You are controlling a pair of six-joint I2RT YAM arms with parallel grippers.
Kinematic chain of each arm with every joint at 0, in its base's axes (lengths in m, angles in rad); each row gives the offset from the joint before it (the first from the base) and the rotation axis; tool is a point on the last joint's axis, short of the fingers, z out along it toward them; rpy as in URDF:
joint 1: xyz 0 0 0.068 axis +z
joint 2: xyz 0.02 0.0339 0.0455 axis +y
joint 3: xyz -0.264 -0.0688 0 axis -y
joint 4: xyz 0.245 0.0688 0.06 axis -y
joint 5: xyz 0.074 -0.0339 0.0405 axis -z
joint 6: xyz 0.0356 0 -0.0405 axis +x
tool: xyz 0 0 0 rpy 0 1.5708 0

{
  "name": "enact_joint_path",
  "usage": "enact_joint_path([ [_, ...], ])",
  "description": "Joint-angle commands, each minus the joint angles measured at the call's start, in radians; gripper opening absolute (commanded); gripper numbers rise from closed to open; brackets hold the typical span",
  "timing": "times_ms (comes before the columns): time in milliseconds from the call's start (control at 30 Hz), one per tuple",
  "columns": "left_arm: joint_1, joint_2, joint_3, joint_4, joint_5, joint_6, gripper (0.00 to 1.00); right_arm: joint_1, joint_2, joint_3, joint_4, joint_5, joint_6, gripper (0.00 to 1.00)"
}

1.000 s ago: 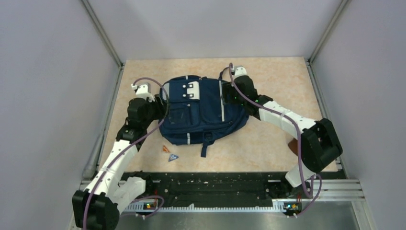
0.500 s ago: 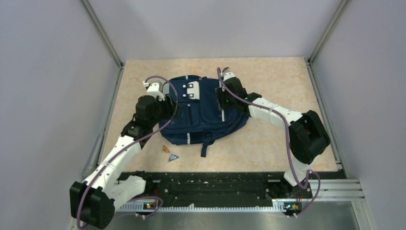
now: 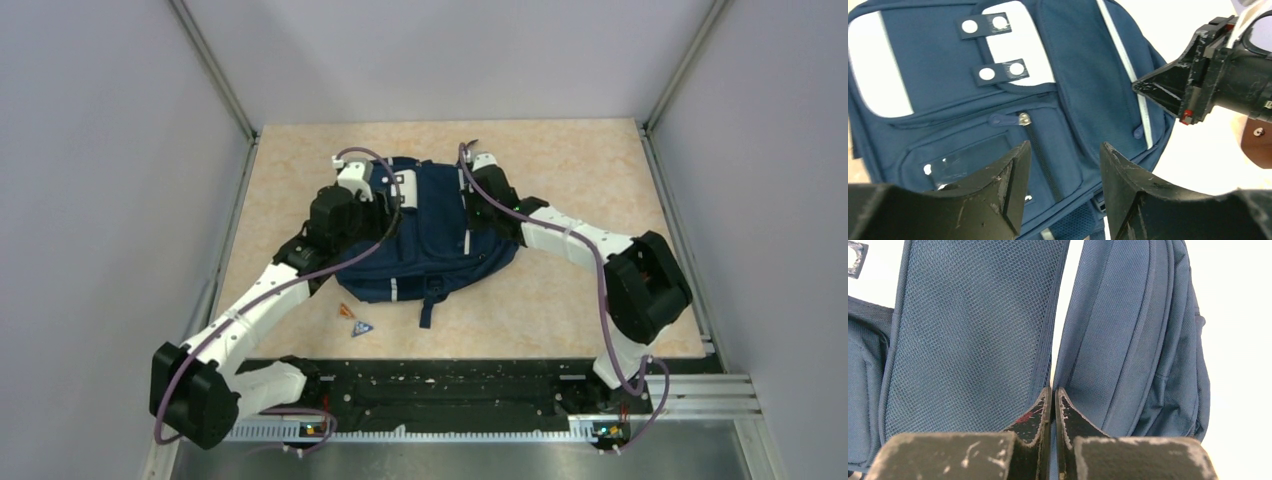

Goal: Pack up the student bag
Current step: Adjust the student bag at the center of the board.

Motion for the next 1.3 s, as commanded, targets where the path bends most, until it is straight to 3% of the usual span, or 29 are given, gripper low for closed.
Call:
enact_joint_path([
  [0, -0.057, 0.071, 0.087, 0.089, 0.004, -0.004, 0.57, -0.032, -0.088, -0.065, 0.070, -0.082, 0.065, 0.00],
  [233, -0.140, 0.309, 0.218, 0.153, 0.058, -0.009, 0.58, -0.140, -0.211, -0.256, 0.332, -0.297, 0.165, 0.00],
  [433, -0.146, 0.524, 0.334, 0.210, 0.169, 0.023, 0.68, -0.210, -0.254, -0.359, 0.469, -0.411, 0.246, 0.00],
  [800, -0.156, 0.706, 0.451, 0.244, 0.231, 0.026, 0.81, -0.244, -0.311, -0.486, 0.647, -0.421, 0.339, 0.00],
  [933, -0.176, 0.754, 0.492, 0.182, 0.165, 0.076, 0.89, -0.247, -0.319, -0.492, 0.657, -0.419, 0.345, 0.00],
  [1167, -0.217, 0.819, 0.590, -0.002, 0.006, 0.147, 0.88, -0.253, -0.326, -0.504, 0.667, -0.414, 0.352, 0.00],
  [1267, -0.226, 0.810, 0.566, 0.002, -0.050, 0.138, 0.88, -0.260, -0.328, -0.510, 0.668, -0.415, 0.357, 0.00],
])
